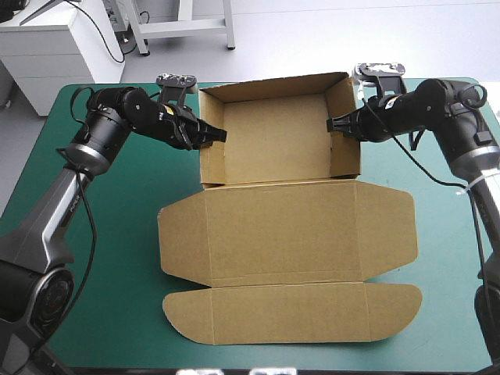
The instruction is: Fold the box
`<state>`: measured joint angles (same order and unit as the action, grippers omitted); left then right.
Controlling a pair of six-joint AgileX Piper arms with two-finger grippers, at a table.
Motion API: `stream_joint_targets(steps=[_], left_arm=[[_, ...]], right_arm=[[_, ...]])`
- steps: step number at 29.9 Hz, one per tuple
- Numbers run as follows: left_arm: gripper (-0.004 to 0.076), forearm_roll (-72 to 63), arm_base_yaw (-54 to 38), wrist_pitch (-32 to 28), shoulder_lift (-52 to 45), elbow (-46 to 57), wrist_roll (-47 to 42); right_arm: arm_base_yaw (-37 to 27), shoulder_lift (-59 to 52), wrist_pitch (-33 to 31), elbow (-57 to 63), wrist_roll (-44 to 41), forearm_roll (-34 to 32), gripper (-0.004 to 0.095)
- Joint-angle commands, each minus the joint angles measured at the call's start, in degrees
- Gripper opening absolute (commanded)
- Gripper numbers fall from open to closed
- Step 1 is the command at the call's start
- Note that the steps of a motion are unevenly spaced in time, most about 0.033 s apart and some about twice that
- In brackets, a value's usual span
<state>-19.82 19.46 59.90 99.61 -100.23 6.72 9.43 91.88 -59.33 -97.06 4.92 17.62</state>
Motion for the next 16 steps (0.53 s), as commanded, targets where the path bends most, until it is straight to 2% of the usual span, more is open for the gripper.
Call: stream_joint_targets(steps=[1,5,9,14,16], left_arm=[[0.0207,-6.2,1.2,0.3,-2.8,-1.5,0.6],[0.0295,-4.2,1.2,-0.8,-2.8,-1.5,-3.8],[0.0298,-4.0,1.2,-3.8,-2.8,-1.5,-6.7],[0.0277,-3.8,1.2,-3.8,-2.8,-1.5,-6.7],[0.0189,-3.8,1.2,-3.8,-2.8,-1.5,-6.7]], right_arm=[[0.8,-2.5,5.1,-1.8,1.8,11.9,-0.0018],[0.8,-2.5,5.2,-1.8,1.7,12.1,-0.0018],[0.8,-2.5,6.6,-1.8,1.7,14.0,-0.0018],[0.8,-2.5,7.8,-1.8,1.9,14.6,-0.0018],[0.8,-2.5,7.9,-1.8,2.2,14.6,-0.0018]])
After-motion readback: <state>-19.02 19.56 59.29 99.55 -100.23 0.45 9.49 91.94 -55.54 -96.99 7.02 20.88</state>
